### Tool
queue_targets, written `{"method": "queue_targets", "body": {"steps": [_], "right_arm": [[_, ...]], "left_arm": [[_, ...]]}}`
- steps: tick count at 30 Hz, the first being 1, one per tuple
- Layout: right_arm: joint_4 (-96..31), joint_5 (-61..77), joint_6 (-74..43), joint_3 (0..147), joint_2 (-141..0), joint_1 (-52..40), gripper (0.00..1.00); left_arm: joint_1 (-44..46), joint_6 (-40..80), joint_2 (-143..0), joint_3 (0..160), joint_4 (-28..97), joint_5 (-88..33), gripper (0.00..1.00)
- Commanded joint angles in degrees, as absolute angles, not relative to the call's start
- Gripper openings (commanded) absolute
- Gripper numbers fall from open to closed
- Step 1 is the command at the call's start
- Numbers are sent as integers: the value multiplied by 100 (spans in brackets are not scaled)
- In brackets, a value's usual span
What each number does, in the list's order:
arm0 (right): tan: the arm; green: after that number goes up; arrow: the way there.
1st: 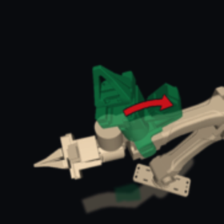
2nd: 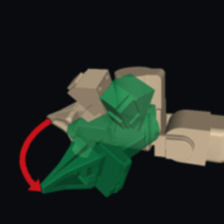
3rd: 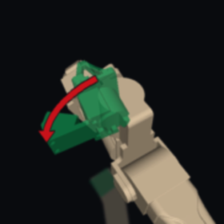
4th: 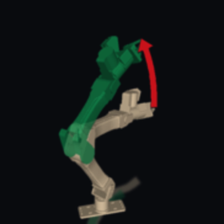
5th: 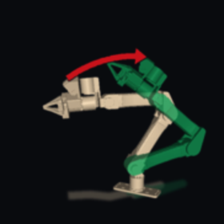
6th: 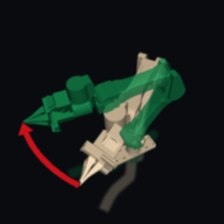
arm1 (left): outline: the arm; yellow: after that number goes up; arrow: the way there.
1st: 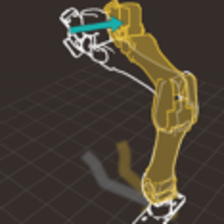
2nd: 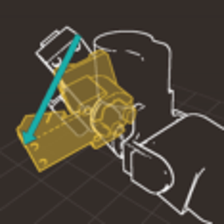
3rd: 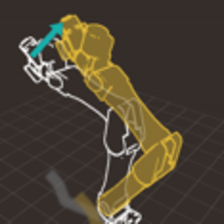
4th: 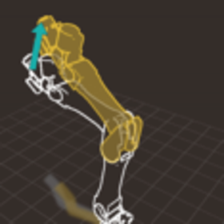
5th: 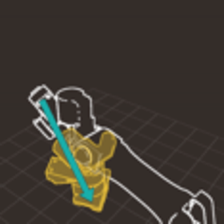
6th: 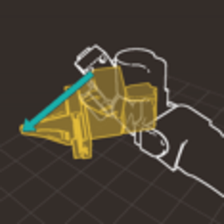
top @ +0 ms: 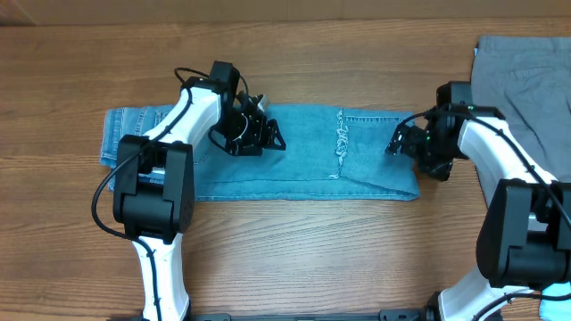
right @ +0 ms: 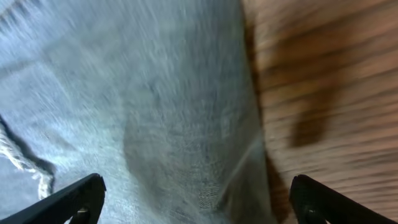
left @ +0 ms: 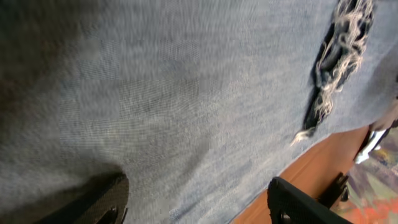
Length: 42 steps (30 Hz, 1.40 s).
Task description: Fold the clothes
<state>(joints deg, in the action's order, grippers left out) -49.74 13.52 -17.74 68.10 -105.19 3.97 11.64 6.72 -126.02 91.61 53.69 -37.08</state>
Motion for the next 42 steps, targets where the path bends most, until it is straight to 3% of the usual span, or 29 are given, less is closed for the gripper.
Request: {"method": "queue_targets", "body": {"steps": [1,4,5,6,8,18,23,28,34,42], "right_arm": [[-4860,1640,-1800,6584,-10619,373,91],[-4733,1752,-1892,6475,-10624,370,63],[-4681,1774,-1962,6442,-10626,370,49],[-4600,1793,-2132,6388,-10626,370,29],[-4550,1815,-2305,6368,-10628,370,4],[-4480,1826,-2534,6388,-10575,370,4],[-4550,1671,-2574,6488,-10224,370,4],[-4969,567,-2926,6611,-9647,200,4],[-5811,-1236,-3721,7087,-9321,-1002,4],[-5686,-1584,-4359,7356,-9450,-2689,4]], "left_arm": [[1190,283,-12589,9268,5483,-3708,71],[1192,-45,-12589,9277,5658,-3765,70],[1190,-128,-12589,9290,5714,-3771,70],[1190,-211,-12589,9351,5843,-3776,72],[1190,-375,-12589,9491,6034,-3800,74],[1190,-707,-12586,10951,7273,-3627,82],[1190,-16,-12586,11286,7627,-2294,91],[1002,416,-12586,11437,7835,-2250,92],[469,932,-12586,11539,7852,-2250,91],[-150,989,-12586,11542,8044,-2272,91]]}}
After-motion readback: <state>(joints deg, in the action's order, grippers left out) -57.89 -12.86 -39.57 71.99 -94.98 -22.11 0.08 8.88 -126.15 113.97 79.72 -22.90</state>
